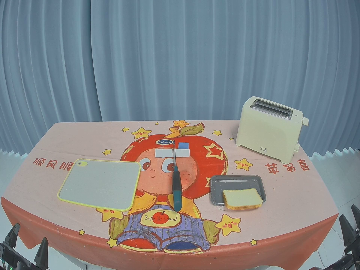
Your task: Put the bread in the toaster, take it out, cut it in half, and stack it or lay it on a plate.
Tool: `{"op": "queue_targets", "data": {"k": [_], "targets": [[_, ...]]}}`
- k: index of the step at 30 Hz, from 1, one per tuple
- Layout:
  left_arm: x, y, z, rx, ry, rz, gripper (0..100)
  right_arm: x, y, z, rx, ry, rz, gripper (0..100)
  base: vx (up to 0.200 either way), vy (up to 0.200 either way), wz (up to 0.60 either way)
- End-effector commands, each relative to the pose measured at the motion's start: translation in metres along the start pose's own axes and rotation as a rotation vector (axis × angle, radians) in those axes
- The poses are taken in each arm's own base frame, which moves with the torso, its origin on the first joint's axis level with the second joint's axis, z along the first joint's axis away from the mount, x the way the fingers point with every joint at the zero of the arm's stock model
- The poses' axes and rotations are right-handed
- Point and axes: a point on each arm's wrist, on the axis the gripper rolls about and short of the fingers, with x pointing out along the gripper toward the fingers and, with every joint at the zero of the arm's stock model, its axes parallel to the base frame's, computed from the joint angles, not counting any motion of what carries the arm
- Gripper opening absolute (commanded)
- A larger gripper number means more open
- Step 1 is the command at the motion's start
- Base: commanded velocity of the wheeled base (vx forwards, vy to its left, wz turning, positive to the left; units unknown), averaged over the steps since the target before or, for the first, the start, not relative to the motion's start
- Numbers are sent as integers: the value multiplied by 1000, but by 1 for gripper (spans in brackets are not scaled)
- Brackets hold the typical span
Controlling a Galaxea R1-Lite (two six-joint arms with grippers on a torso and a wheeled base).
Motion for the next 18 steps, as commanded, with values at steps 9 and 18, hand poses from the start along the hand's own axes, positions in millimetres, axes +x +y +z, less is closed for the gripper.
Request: {"op": "queue_targets", "data": {"k": [9, 18], "targets": [[1, 0, -5, 0, 17, 0, 100, 21, 7, 23, 450, 200, 86, 100, 0, 0, 0], [1, 0, -5, 0, 17, 0, 100, 41, 7, 27, 743, 431, 125, 100, 0, 0, 0]]}}
